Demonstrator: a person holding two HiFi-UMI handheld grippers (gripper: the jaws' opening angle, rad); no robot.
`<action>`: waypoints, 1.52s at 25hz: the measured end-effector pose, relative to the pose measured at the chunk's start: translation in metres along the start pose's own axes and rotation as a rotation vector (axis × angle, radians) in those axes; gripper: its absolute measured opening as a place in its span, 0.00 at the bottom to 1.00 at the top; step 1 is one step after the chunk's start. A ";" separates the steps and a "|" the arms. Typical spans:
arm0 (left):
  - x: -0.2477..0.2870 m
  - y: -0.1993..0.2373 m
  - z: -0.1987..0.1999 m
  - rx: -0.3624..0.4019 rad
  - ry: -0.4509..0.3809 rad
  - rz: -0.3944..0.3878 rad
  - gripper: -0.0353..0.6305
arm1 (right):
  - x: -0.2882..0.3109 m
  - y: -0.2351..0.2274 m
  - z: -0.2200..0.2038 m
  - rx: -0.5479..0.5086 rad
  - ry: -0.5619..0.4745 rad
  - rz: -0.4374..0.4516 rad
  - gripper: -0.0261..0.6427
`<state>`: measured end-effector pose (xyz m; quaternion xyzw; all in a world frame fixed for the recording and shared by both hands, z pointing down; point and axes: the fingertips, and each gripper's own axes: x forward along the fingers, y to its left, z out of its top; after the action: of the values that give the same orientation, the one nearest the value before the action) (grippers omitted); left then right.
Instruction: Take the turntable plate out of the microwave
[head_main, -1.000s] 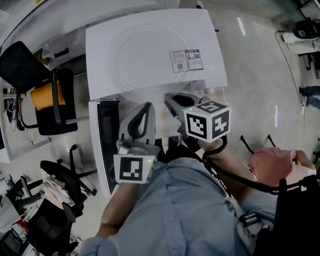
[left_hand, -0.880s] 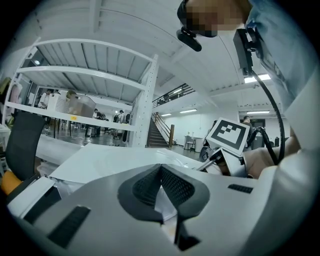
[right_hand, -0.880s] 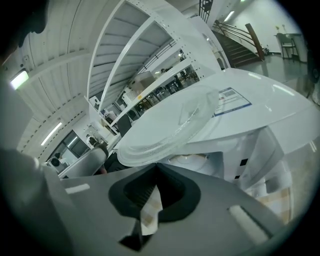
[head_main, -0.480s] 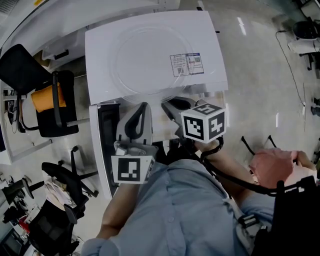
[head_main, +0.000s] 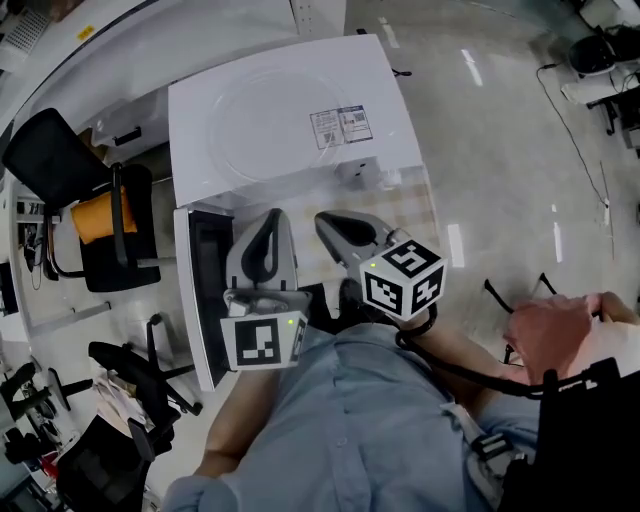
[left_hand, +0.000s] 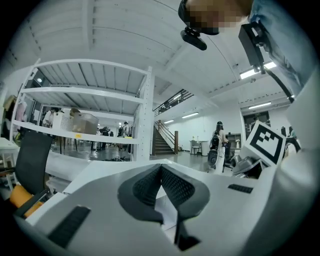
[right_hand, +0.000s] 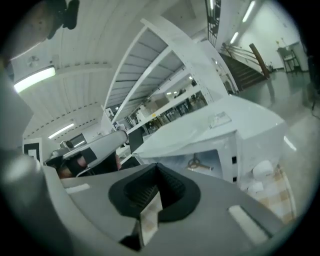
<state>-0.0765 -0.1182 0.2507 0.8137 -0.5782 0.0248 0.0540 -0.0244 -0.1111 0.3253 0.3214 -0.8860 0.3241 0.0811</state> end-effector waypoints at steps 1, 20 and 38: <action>-0.001 -0.003 0.007 0.014 -0.020 0.004 0.06 | -0.005 0.005 0.011 -0.047 -0.050 0.002 0.04; -0.056 -0.026 0.073 0.120 -0.195 0.129 0.06 | -0.078 0.071 0.077 -0.372 -0.369 -0.016 0.04; -0.056 -0.034 0.074 0.114 -0.197 0.127 0.06 | -0.087 0.074 0.082 -0.383 -0.404 -0.007 0.04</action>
<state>-0.0648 -0.0635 0.1695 0.7756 -0.6288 -0.0193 -0.0510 0.0028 -0.0744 0.1925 0.3613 -0.9283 0.0797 -0.0367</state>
